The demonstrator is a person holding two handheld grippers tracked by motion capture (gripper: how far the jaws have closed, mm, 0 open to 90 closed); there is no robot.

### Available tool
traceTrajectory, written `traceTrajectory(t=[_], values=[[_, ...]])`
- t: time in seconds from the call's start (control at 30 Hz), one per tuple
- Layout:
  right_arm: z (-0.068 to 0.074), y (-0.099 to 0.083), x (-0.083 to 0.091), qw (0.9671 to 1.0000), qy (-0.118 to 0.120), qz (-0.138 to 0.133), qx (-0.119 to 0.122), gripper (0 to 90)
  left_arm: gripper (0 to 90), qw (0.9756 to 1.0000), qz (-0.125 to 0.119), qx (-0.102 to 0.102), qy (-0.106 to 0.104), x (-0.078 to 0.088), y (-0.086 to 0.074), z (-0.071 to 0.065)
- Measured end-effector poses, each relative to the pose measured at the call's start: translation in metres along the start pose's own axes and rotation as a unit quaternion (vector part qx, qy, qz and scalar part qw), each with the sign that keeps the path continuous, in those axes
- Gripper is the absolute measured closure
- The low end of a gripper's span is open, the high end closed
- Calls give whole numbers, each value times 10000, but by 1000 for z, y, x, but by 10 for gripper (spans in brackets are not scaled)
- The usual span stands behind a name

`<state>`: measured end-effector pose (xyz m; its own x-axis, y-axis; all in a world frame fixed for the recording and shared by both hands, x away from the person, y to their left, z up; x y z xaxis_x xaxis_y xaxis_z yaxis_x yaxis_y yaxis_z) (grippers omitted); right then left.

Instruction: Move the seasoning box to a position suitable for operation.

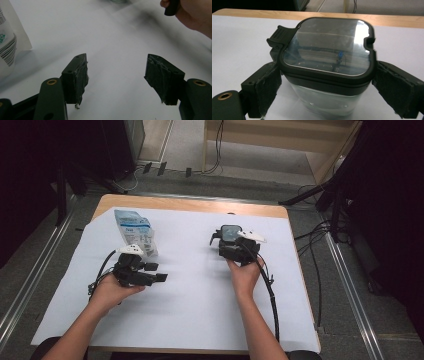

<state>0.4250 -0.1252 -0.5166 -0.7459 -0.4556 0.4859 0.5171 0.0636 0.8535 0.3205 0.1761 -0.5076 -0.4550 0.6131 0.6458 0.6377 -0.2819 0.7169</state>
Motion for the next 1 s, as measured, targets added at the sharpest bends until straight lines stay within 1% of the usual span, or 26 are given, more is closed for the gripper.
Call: traceTrajectory(t=[0.03, 0.13, 0.17, 0.23, 0.27, 0.37, 0.43, 0.47, 0.53, 0.7, 0.77, 0.8, 0.83, 0.9, 0.93, 1.0], values=[[1, -3, -5, 10000, -35, -48, 6, 91, 349, 10000, 3, -4, 12, 0, 0, 0], [0, -6, -11, 9998, -139, -63, -99, 101, 350, 10000, -3, 18, 17, 0, 0, 0], [-1, -7, -13, 9998, -174, -71, -99, 103, 349, 10000, -25, 29, -10, 0, 0, 0], [-3, -10, -18, 9997, -178, -49, -146, 99, 349, 10000, -20, 12, 6, 1, 0, 1], [-3, -10, -18, 9997, -178, -49, -146, 99, 349, 10000, -13, 7, -3, 1, 0, 1], [-2, -11, -23, 9995, -290, -116, -65, 101, 349, 10000, 16, 14, 24, 3, 0, 1], [-3, -12, -26, 9994, -310, -118, -88, 97, 349, 10000, 2, 13, 18, 3, -1, 1], [-3, -13, -28, 9993, -332, -123, -140, 95, 349, 10000, -1, 15, 25, 3, -1, 1], [-3, -14, -29, 9992, -344, -145, -123, 94, 349, 10000, 12, -10, 11, 4, -1, 1], [-3, -12, -35, 9985, -444, -153, -263, 86, 349, 10000, 18, 4, 41, 4, -1, 0], [-3, -12, -35, 9986, -472, -139, -184, 93, 348, 10000, 33, -14, 47, 5, -2, 0], [-3, -12, -35, 9986, -472, -139, -184, 93, 349, 10000, 33, -14, 47, 5, -2, 0], [-3, -12, -34, 9985, -525, -162, -66, 110, 349, 10000, 14, 0, 29, 5, -2, 0], [-2, -12, -33, 9984, -550, -157, -19, 118, 349, 10000, 16, 7, 25, 5, -2, 0], [-3, -11, -32, 9981, -585, -173, 112, 135, 349, 10000, 11, 11, 23, 5, -1, 0], [-3, -11, -32, 9980, -581, -180, 143, 141, 349, 10000, 9, 14, 17, 5, -1, 0]])
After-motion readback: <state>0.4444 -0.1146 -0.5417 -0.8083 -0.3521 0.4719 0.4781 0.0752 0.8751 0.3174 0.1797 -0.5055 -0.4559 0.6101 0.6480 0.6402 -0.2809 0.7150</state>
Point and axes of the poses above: each handheld gripper's, and its own axes: x roughly backward along the jaws, y roughly out of its top, z roughly to its left, the point moved 4 cm from there along -x, roughly forward along the jaws, and after that the axes turned 8 degrees about y, right-handed, at the moved point
